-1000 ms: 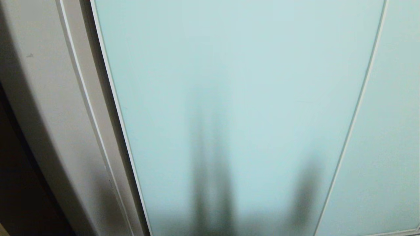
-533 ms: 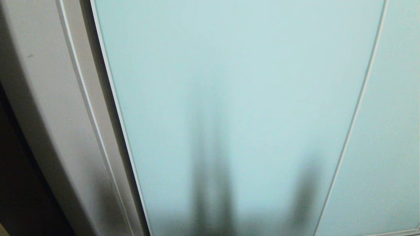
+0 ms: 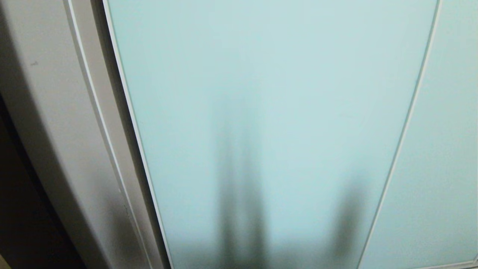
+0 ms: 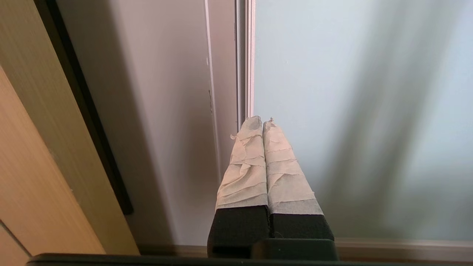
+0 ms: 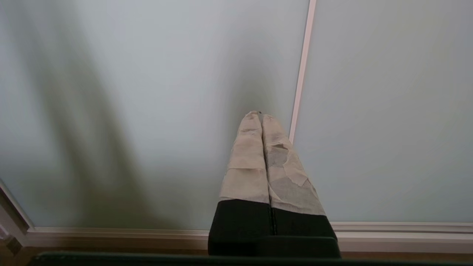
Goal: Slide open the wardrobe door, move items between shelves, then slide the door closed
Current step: Open the door
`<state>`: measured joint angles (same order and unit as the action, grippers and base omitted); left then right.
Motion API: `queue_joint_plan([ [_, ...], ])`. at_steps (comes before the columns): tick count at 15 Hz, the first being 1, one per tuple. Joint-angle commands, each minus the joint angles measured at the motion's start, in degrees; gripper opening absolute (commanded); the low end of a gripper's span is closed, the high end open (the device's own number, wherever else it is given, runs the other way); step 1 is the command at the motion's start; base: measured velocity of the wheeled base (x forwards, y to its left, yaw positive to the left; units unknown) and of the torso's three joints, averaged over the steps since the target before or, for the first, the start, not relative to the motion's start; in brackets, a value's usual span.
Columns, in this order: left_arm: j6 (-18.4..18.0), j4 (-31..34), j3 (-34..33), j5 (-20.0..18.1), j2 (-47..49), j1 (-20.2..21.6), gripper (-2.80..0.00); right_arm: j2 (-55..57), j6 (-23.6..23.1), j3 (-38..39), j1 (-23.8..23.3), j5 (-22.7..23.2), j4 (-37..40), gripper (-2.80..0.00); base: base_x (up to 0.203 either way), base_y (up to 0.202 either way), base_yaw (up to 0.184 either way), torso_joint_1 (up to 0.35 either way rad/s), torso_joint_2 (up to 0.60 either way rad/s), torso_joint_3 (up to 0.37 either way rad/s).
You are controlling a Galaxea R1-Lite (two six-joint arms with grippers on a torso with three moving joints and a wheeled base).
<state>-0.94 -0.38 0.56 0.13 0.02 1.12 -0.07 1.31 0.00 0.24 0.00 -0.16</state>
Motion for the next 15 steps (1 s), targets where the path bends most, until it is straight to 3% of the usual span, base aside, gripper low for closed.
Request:
queue_joint_plan([
  [1,-1.02,0.01,3.37,0.07,0.25,0.02,-2.8,-0.01,0.0,0.0,0.02,0.0,-0.02,-2.8,0.0,0.0,0.0,0.0,0.0,0.0],
  [4,-1.36,-0.61,11.05,1.88,4.55,0.02,-2.8,-0.01,0.0,0.0,0.02,0.0,-0.02,-2.8,0.0,0.0,0.0,0.0,0.0,0.0],
  [6,-1.11,-5.55,15.36,3.35,11.67,0.07,-2.8,-0.01,0.0,0.0,0.02,0.0,-0.02,-2.8,0.0,0.0,0.0,0.0,0.0,0.0],
  [12,-1.4,-38.08,22.22,12.22,42.56,0.31,-2.8,-0.01,0.0,0.0,0.02,0.0,-0.02,-2.8,0.0,0.0,0.0,0.0,0.0,0.0],
  [15,-1.86,-49.1,24.45,14.87,54.54,0.42,-2.8,-0.01,0.0,0.0,0.02,0.0,-0.02,-2.8,0.0,0.0,0.0,0.0,0.0,0.0],
])
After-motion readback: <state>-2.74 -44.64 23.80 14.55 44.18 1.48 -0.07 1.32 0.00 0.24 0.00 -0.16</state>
